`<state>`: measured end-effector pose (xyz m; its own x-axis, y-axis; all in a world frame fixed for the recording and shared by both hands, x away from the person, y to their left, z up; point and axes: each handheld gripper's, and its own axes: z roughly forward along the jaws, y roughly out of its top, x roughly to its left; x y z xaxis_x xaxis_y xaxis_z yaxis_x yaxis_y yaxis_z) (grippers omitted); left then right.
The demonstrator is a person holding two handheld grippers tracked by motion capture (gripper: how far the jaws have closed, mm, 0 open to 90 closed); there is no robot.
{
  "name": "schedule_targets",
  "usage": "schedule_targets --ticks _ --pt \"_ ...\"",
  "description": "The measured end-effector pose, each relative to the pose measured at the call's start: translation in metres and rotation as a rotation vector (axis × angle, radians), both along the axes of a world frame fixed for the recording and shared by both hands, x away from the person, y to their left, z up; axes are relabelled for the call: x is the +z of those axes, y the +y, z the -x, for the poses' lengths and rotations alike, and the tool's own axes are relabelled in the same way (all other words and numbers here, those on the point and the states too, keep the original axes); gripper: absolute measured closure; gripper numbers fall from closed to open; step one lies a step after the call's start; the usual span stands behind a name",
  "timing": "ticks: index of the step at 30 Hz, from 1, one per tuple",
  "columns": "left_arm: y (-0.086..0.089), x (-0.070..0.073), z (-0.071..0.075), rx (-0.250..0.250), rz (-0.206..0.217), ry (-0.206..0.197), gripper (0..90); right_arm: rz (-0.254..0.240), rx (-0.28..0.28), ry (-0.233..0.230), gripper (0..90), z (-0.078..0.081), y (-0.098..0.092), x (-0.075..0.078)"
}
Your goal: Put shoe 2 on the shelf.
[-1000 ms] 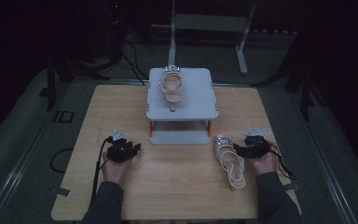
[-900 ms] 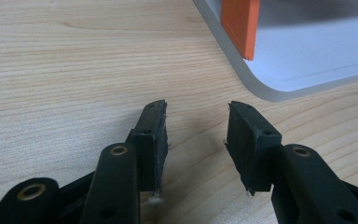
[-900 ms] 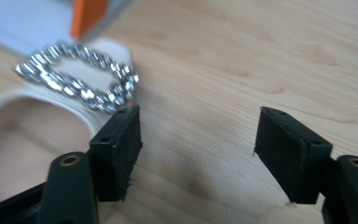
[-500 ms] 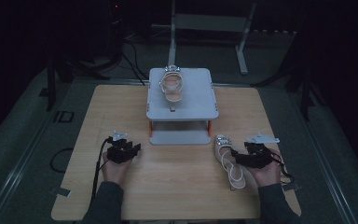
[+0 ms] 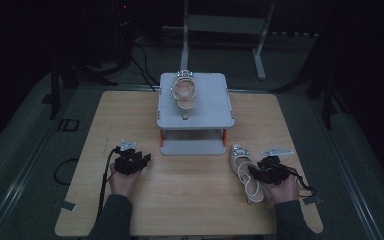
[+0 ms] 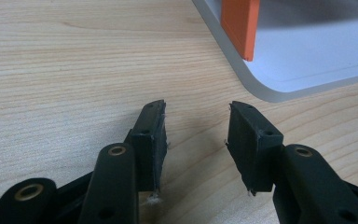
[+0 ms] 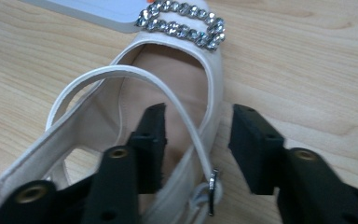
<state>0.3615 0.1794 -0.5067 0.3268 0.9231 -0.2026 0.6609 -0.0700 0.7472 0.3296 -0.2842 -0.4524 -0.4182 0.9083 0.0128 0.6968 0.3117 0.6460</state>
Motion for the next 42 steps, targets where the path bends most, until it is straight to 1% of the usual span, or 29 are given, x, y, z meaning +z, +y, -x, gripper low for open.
schedule_targets --ticks 2,3,4,5,8,11,16,17,21,25,28,32,42 --pt "0.000 0.000 0.000 0.000 -0.001 0.000 56.8 0.005 0.012 0.025 65.4 -0.001 0.001 -0.001" --pt "0.000 0.000 0.000 -0.001 -0.001 0.000 56.8 0.015 0.002 0.035 66.9 -0.001 0.002 -0.001" --pt "0.000 0.000 0.000 0.000 0.000 0.000 56.8 0.019 -0.026 0.069 68.7 -0.002 0.003 -0.002" --pt "0.000 0.000 0.000 -0.001 0.000 0.001 56.8 0.006 -0.057 0.093 70.9 -0.002 0.002 -0.001" --pt "0.000 0.000 0.000 -0.001 0.000 0.000 56.8 -0.014 -0.106 0.140 74.0 -0.003 0.002 0.002" --pt "0.000 0.000 0.000 0.000 0.000 0.001 56.8 -0.018 -0.150 0.163 79.6 -0.004 0.002 0.002" --pt "0.000 0.000 0.000 0.001 0.003 -0.001 56.8 -0.042 -0.194 0.213 82.5 -0.009 0.004 0.005" --pt "0.000 0.000 0.000 0.000 0.003 -0.001 56.8 -0.045 -0.196 0.215 82.8 -0.009 0.004 0.006" --pt "0.000 0.000 0.000 0.000 -0.002 -0.003 56.8 -0.089 -0.209 0.224 83.2 -0.010 0.000 0.006" --pt "0.001 -0.001 0.000 -0.001 -0.002 -0.007 56.8 -0.128 -0.221 0.210 83.3 -0.011 -0.002 0.009" --pt "0.001 -0.001 0.000 -0.002 -0.007 -0.014 56.7 -0.141 -0.232 0.196 83.2 -0.012 -0.002 0.010" --pt "0.002 -0.002 -0.001 -0.003 0.001 -0.016 56.4 -0.162 -0.252 0.181 83.2 -0.015 -0.005 0.013" --pt "0.002 -0.002 -0.001 0.001 0.011 -0.014 56.2 -0.202 -0.272 0.154 83.1 -0.020 -0.010 0.021"
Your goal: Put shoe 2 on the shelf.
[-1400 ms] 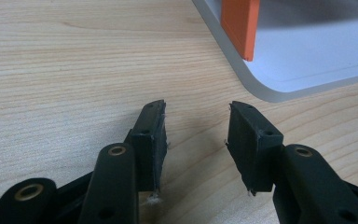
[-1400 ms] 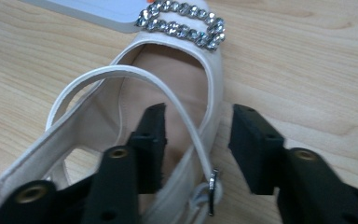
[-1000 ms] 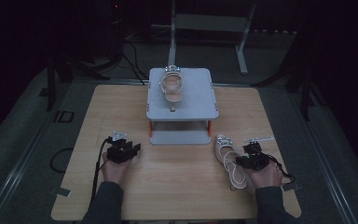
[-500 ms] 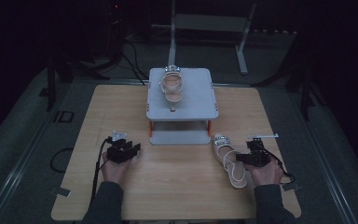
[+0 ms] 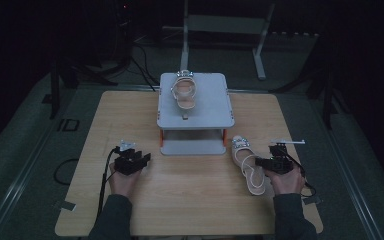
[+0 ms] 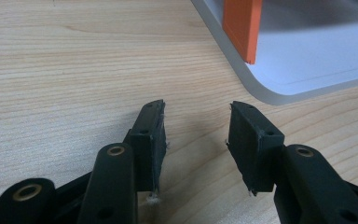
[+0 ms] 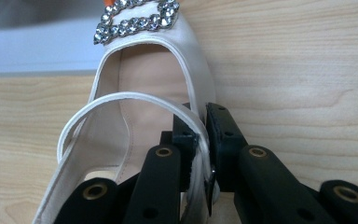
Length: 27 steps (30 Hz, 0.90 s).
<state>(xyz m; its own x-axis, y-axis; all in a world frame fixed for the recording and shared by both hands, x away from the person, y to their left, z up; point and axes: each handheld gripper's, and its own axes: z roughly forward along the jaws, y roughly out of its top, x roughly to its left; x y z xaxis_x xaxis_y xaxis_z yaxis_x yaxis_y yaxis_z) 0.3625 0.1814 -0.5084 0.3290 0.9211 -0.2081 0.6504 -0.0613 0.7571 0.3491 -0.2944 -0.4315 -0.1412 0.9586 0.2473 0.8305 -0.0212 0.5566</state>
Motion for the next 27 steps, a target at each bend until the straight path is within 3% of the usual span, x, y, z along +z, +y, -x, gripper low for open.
schedule_targets --ticks 14,27 --pt "0.000 0.000 0.000 0.002 0.004 0.004 56.0 -0.027 -0.043 -0.046 83.1 -0.010 -0.005 0.010" --pt "0.000 0.000 0.000 0.001 0.000 0.001 55.9 -0.046 -0.074 -0.085 83.0 -0.030 -0.007 0.024"
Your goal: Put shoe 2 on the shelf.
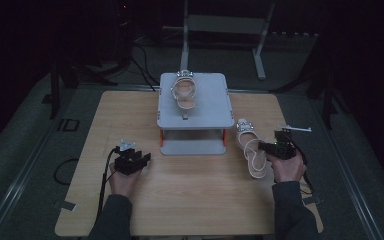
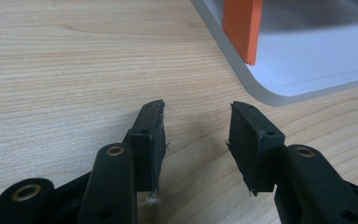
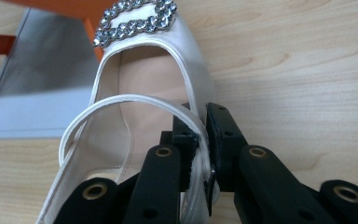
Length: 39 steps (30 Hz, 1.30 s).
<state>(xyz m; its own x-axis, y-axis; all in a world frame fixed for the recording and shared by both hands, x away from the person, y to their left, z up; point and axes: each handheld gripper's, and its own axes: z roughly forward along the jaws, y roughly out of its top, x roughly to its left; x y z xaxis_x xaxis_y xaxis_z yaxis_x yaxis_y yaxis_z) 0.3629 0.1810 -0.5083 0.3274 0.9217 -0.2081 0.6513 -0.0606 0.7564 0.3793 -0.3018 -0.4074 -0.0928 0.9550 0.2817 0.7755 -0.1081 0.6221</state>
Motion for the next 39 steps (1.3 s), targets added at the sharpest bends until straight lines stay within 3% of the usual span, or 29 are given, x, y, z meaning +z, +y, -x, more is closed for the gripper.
schedule_targets --ticks 11,25,39 --pt "-0.001 0.000 0.000 0.001 -0.004 -0.001 55.8 -0.027 -0.027 -0.021 83.1 -0.022 -0.002 0.014" --pt "0.000 0.000 0.000 0.002 0.000 -0.002 55.8 -0.015 -0.030 -0.031 83.1 -0.046 0.005 0.036" --pt "0.000 0.000 0.000 0.001 0.001 -0.001 55.8 -0.051 -0.035 -0.059 83.1 -0.066 0.007 0.065"
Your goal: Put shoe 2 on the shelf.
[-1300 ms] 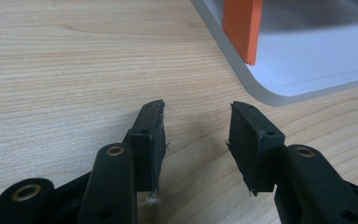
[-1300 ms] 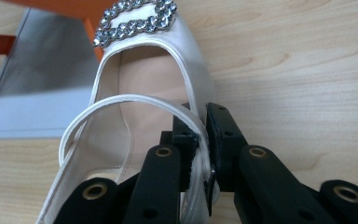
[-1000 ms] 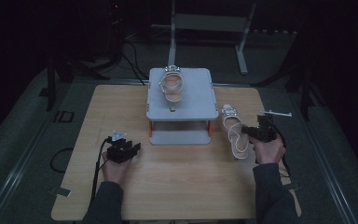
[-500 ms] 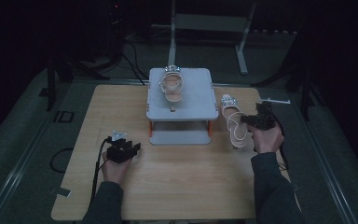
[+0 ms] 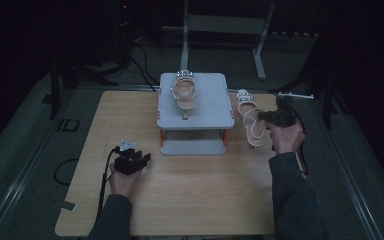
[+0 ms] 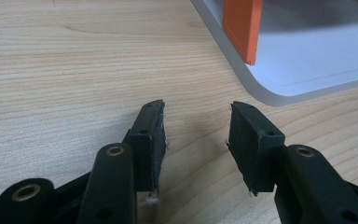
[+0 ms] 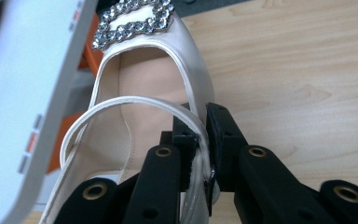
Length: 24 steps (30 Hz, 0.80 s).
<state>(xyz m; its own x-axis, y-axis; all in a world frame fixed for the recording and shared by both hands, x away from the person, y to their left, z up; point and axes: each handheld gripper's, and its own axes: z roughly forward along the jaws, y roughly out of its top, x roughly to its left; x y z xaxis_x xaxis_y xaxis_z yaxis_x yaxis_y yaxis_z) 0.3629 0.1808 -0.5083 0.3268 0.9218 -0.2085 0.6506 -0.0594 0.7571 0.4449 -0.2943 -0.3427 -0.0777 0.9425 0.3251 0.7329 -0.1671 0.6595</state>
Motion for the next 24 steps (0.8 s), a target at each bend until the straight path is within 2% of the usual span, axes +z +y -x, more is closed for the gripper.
schedule_targets --ticks 2,9,24 --pt "0.000 0.000 0.000 0.000 0.000 0.000 55.8 -0.002 0.000 -0.002 83.1 -0.001 0.000 0.002" --pt "0.000 0.000 0.000 -0.002 0.000 0.000 55.8 -0.022 -0.004 -0.017 82.9 -0.011 0.005 0.021" --pt "0.000 0.000 0.000 -0.001 0.002 -0.001 55.8 -0.048 0.029 -0.071 82.7 -0.010 0.024 0.063"
